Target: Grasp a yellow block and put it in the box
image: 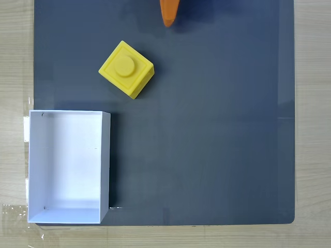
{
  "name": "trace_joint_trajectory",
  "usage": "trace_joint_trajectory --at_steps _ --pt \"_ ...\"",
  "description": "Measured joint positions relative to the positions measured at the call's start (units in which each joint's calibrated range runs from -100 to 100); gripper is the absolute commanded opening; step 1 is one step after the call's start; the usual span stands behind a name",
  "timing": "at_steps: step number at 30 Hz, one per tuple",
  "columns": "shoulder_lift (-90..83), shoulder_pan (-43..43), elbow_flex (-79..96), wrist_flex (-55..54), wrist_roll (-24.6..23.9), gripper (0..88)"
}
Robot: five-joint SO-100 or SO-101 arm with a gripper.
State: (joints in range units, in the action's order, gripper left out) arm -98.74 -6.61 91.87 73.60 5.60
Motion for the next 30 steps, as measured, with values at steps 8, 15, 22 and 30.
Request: trace_joint_trajectory --at_steps 8,15,22,30 --pt "0.00 0.09 0.00 0.00 0.05 1.4" --pt "6.32 0.09 -1.72 -4.15 0.05 1.1" --pt "26.21 0.09 -14.36 -15.14 0.05 1.1" --pt "48.63 1.17 -40.47 -13.85 -8.56 1.4"
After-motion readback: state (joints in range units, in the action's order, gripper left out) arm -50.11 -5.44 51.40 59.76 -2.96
